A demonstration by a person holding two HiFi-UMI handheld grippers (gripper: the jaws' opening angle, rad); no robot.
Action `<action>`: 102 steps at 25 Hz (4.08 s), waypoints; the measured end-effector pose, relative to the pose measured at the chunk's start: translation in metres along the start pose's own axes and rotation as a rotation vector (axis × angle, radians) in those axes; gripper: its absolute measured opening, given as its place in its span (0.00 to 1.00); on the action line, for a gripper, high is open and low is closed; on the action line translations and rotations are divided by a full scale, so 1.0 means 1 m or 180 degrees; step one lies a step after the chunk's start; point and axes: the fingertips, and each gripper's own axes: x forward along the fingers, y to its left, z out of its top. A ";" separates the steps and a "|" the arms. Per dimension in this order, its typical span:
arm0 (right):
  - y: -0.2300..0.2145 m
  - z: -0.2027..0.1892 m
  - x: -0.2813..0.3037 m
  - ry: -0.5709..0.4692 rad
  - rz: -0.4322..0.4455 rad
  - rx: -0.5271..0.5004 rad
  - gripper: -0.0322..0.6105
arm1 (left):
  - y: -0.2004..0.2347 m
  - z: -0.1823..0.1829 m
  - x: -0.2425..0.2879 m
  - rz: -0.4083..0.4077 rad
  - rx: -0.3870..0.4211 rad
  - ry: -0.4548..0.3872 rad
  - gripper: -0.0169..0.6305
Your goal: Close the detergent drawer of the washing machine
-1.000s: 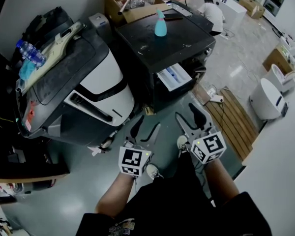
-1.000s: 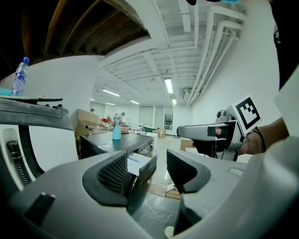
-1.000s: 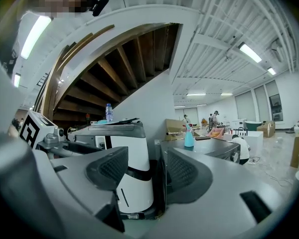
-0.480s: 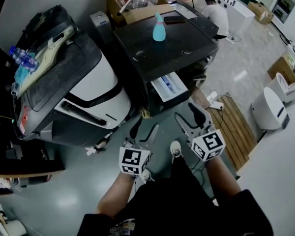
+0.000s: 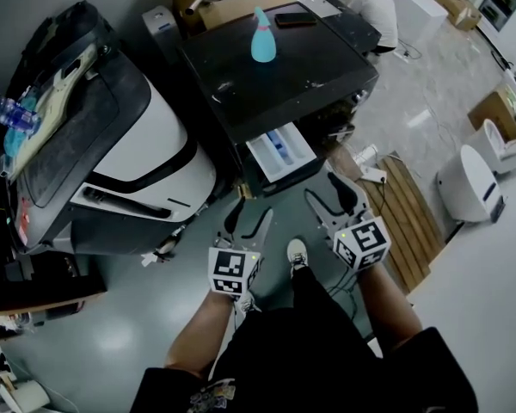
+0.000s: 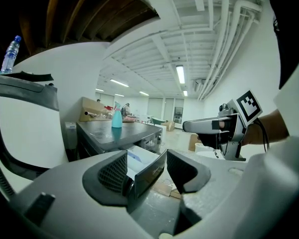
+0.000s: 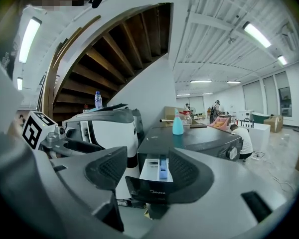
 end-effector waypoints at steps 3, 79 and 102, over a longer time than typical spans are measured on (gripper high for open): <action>-0.018 -0.014 0.005 0.0076 -0.0012 0.0029 0.46 | -0.002 -0.012 0.017 0.0009 -0.0026 0.0099 0.38; -0.127 -0.112 0.189 0.0868 0.0561 0.0178 0.34 | 0.110 -0.076 0.155 0.1335 -0.0692 0.0570 0.23; -0.135 -0.107 0.227 0.0916 0.0172 0.0390 0.37 | 0.144 -0.069 0.170 0.1975 -0.1013 0.0535 0.23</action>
